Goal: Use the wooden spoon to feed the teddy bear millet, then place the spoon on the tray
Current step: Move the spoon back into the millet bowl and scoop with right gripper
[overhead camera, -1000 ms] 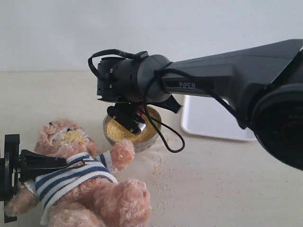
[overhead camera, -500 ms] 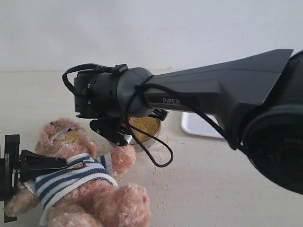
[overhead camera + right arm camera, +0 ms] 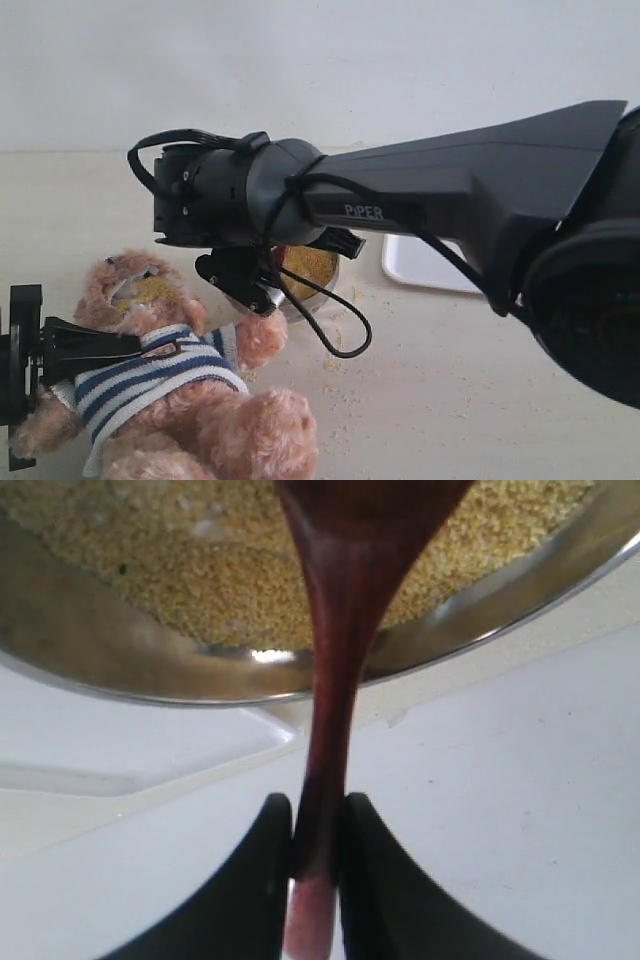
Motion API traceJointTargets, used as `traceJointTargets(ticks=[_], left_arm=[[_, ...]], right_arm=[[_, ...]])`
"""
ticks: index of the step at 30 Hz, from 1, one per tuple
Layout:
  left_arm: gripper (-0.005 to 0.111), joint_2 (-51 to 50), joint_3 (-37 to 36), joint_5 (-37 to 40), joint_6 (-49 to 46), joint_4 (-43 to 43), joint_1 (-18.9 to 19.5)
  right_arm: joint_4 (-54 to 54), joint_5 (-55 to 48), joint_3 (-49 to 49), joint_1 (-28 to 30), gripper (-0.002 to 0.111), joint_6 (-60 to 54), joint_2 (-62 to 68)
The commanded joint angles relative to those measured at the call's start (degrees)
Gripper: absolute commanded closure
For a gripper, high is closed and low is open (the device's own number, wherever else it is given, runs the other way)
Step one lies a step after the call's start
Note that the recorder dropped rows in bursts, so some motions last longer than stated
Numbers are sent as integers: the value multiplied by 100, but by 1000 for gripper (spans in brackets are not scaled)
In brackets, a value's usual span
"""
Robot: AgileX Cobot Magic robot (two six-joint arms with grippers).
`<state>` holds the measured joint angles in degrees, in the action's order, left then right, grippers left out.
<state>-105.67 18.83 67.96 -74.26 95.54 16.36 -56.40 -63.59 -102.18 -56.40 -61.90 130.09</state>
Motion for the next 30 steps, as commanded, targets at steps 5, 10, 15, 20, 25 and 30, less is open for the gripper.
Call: traceJointTargets(ticks=[5, 10, 15, 20, 25, 30], left_arm=[[102, -13, -26, 201, -57, 48, 6], [102, -13, -26, 201, -57, 48, 6], [102, -13, -26, 201, -138, 9, 6], [102, -13, -26, 201, -182, -70, 6], [102, -13, -26, 201, -252, -70, 6], [102, -13, -26, 201, -267, -81, 6]], right_arm=[[873, -119, -24, 164, 109, -647, -318], [911, -119, -24, 430, 109, -487, -318], [1287, -109, -24, 527, 109, -524, -477], [1633, -105, -80, 678, 109, -640, -677], [2291, -105, -142, 931, 109, -878, -741], [2720, -116, -142, 1206, 109, -916, -741]])
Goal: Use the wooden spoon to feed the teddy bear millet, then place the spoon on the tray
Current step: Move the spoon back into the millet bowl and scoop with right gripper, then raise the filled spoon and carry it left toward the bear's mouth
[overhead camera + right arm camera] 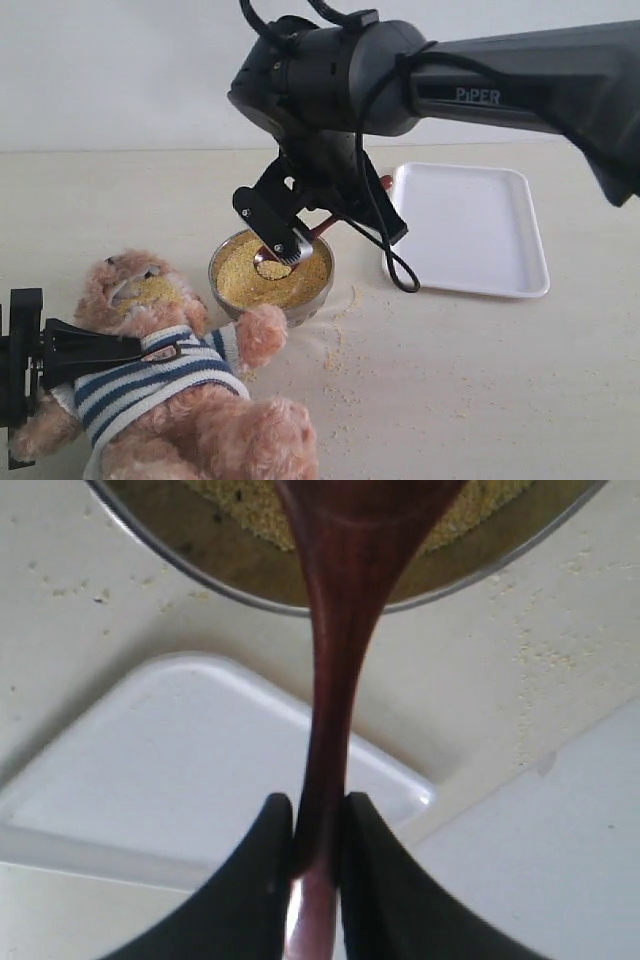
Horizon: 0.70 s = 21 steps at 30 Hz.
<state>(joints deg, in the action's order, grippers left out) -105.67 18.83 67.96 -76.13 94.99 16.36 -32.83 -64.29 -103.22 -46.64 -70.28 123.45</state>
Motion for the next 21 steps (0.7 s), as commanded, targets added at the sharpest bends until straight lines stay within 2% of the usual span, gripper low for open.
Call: traceJointTargets(ticks=[1, 5, 11, 21], left_arm=[[102, -13, -26, 201, -91, -26, 6], [102, -13, -46, 201, -145, -26, -42], [102, -13, -56, 201, -145, -26, -367], [102, -13, -56, 201, -68, -42, -447]], right_arm=[[493, -61, -50, 292, 109, -122, -77], [1223, 66, -86, 541, 109, -274, -102], [2143, 155, -86, 817, 109, -475, -102], [2247, 285, -86, 884, 109, 648, -102]])
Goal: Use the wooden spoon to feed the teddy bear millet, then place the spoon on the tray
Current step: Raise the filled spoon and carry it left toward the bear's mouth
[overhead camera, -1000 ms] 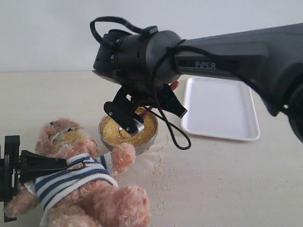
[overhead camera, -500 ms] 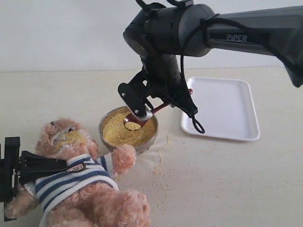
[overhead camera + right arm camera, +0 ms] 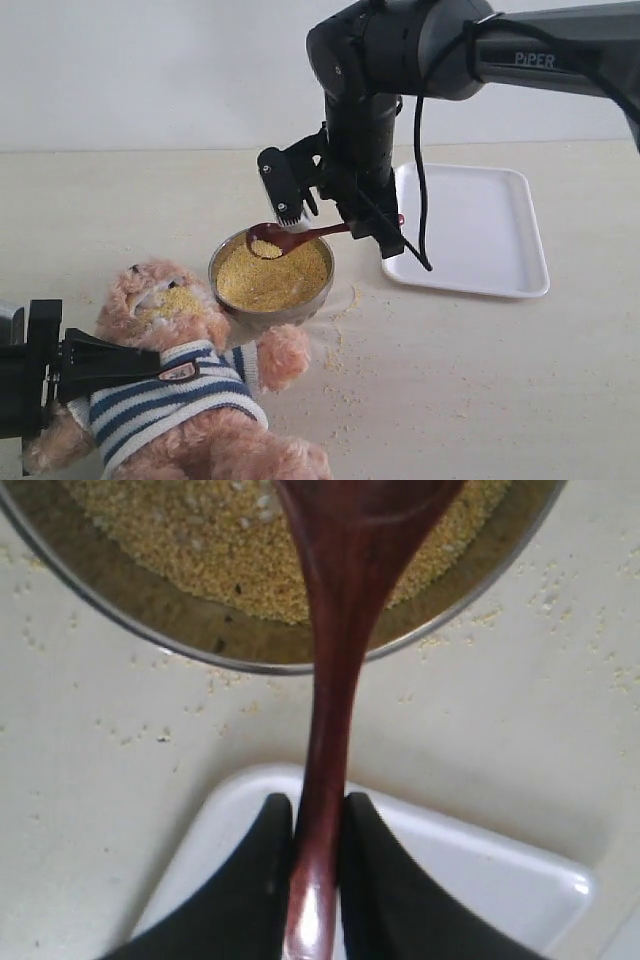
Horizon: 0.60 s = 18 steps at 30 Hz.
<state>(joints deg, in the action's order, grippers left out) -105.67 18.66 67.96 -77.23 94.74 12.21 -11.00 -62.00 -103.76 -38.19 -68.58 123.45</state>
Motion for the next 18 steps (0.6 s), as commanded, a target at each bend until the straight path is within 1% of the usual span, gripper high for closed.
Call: traceJointTargets(ticks=[1, 5, 9, 15, 18], left_arm=[[102, -13, -38, 201, 42, -16, -31], [102, -13, -38, 201, 133, -16, -31], [102, -13, -38, 201, 158, -16, -65], [102, -13, -12, 201, 124, 135, -631], [102, -13, 90, 201, 109, 206, -743]], right_arm=[[64, 81, -32, 39, 109, 683, -102], [64, 94, -32, 39, 109, 1257, -102], [64, -48, -32, 39, 109, 1501, -102], [123, -537, -32, 39, 109, 1921, -102], [277, -791, -32, 39, 109, 2017, -102]])
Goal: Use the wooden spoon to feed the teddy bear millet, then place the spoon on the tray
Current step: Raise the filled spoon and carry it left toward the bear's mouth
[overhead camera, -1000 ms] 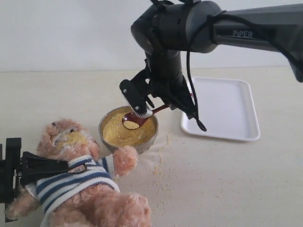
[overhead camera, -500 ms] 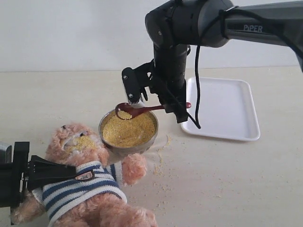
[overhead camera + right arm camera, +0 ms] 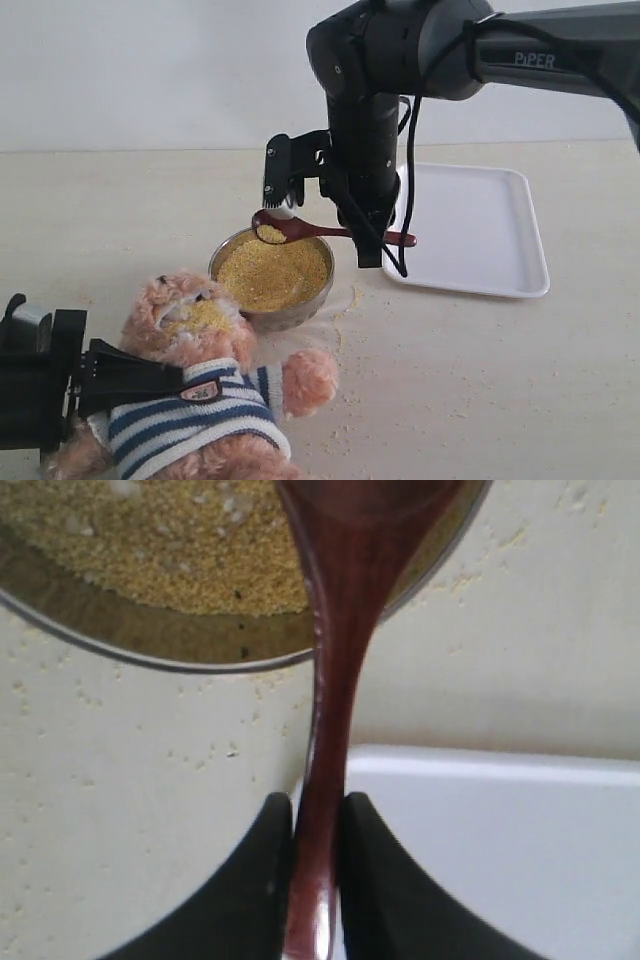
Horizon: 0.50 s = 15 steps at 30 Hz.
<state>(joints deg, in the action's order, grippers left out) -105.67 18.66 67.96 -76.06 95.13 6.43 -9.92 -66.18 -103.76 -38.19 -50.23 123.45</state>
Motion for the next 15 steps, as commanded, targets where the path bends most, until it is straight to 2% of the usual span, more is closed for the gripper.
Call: traceJointTargets(ticks=[1, 15], left_arm=[[102, -13, 115, 201, -8, 149, -166], [102, -13, 125, 201, -52, 138, -166]], right_arm=[[235, -379, -32, 39, 109, 193, -102], [944, -379, -32, 39, 109, 930, -112]])
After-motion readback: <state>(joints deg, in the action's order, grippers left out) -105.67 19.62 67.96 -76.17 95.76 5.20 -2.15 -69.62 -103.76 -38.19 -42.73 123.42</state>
